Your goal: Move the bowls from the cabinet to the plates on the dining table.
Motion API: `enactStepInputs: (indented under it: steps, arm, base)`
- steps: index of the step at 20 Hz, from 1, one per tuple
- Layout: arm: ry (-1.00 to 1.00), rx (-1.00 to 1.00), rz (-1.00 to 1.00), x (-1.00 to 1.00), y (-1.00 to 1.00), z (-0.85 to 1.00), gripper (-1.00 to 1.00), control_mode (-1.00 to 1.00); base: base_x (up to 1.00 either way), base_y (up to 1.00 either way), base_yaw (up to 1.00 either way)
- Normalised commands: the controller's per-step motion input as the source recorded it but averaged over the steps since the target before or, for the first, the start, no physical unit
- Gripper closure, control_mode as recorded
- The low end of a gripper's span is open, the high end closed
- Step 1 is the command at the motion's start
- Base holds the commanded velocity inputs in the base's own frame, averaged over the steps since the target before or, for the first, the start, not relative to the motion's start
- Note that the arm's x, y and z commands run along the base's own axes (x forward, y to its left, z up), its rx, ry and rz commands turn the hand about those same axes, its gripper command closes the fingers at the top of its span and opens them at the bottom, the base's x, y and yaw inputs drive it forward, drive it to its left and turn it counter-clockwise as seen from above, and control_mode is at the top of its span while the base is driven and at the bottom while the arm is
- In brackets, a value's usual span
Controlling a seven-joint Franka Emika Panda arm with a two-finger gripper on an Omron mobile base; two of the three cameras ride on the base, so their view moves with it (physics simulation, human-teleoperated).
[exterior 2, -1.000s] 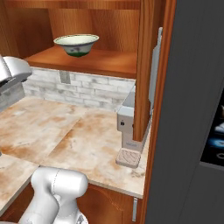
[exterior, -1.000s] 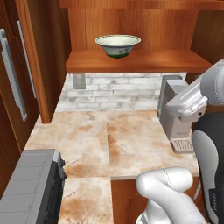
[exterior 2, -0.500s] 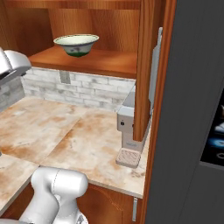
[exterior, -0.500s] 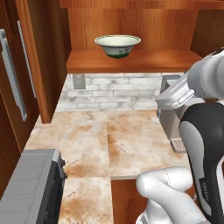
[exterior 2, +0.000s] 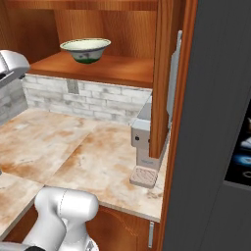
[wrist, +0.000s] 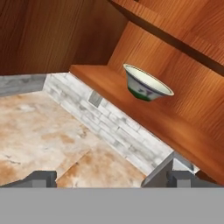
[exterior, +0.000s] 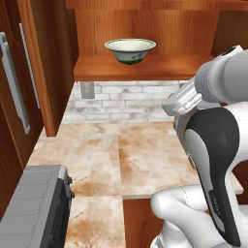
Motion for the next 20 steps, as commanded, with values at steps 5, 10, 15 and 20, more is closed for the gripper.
enactStepInputs:
  steps: [5, 10, 15, 20]
  arm:
    - [0.00, 0.00, 0.00, 0.15, 0.04, 0.11, -1.00, -1.00]
    - [-0.03, -0.03, 0.00, 0.16, 0.06, -0.01, -1.00, -1.00]
    - [-0.04, -0.04, 0.00, 0.14, 0.02, -0.01, -1.00, -1.00]
    - [-0.01, -0.02, 0.00, 0.19, 0.00, 0.00, -1.00, -1.00]
  base:
    - [0.00, 0.00, 0.00]
    - [0.00, 0.00, 0.00]
    - [0.00, 0.00, 0.00]
    - [0.00, 0.00, 0.00]
